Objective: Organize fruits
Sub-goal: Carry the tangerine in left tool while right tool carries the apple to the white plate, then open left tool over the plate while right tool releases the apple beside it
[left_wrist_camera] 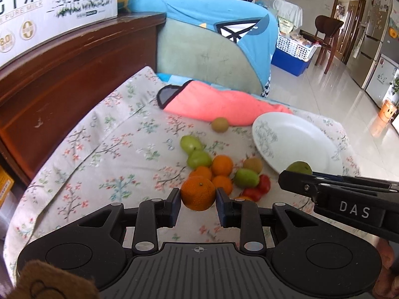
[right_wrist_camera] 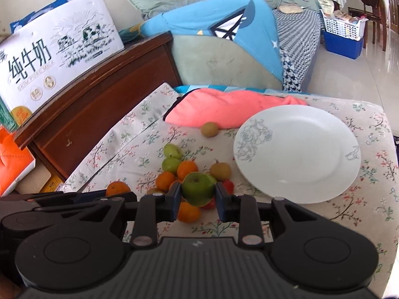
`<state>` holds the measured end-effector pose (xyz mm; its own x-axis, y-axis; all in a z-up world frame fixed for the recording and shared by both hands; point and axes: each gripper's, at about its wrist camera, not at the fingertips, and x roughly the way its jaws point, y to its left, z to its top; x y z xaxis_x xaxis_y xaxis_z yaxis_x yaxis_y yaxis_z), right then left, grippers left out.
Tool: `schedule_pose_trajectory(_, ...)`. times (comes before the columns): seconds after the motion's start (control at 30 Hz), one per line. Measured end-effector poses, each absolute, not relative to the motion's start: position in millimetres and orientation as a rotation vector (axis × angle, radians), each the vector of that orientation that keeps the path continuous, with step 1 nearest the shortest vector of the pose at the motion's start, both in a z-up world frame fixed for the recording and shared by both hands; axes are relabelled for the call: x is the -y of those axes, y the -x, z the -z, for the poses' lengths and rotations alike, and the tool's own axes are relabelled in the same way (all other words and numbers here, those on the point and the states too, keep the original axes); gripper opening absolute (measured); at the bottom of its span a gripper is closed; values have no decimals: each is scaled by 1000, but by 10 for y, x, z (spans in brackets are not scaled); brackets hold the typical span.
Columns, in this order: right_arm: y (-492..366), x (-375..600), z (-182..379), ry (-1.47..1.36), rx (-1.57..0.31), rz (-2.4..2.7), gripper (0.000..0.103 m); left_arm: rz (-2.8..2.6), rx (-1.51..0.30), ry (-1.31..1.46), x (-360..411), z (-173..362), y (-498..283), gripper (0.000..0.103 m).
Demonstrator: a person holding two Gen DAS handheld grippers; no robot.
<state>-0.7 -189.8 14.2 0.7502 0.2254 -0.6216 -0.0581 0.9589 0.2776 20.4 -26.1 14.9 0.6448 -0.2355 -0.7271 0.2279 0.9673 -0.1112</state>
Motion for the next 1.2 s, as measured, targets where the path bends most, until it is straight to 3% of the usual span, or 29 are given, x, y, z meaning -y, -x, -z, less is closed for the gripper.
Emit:
schedule_pose_trajectory(0.53,-306,2769,-183,-410,-747,-3,29,379,-796,28,897,-204,-680,28)
schedule_pose_trajectory(1.2,-496,3068,174,-537,-874,153,29,485,-860,-16,1462,142,-998,28)
